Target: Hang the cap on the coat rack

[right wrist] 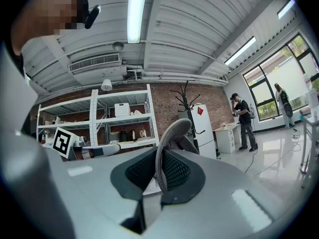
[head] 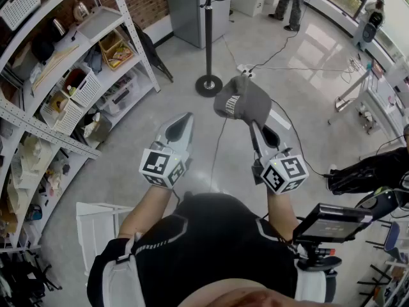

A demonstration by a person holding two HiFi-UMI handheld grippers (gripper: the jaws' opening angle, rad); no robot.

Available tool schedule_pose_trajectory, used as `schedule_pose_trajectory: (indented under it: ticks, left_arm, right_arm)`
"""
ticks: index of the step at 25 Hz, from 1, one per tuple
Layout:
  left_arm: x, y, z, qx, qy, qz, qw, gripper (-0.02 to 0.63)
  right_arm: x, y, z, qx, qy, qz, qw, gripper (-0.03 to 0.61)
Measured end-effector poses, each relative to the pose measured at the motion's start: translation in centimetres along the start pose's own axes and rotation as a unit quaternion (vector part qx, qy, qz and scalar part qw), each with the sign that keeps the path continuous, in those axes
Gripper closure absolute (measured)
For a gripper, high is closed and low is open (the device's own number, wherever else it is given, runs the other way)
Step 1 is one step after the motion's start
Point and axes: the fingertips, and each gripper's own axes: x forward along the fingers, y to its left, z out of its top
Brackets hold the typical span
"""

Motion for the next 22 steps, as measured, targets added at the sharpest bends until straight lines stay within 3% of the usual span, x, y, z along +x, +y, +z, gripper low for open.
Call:
schedule_pose_trajectory:
  ticks: [8,22]
  left_arm:
    - [1.4,-0.2,1.6,0.012,-0.007,-0.009,0.9999,0.612]
    - [0.3,1.2,1.3,-0.007,-0.006,-0.005,0.9999,0.612]
  right_arm:
    - [0.7,0.1,1.3,-0.021,-0.006,-0.004,1.0,0.549]
    - [1.3,1.3,1.4,-0.004,-0.015,-0.005,1.0,0.548]
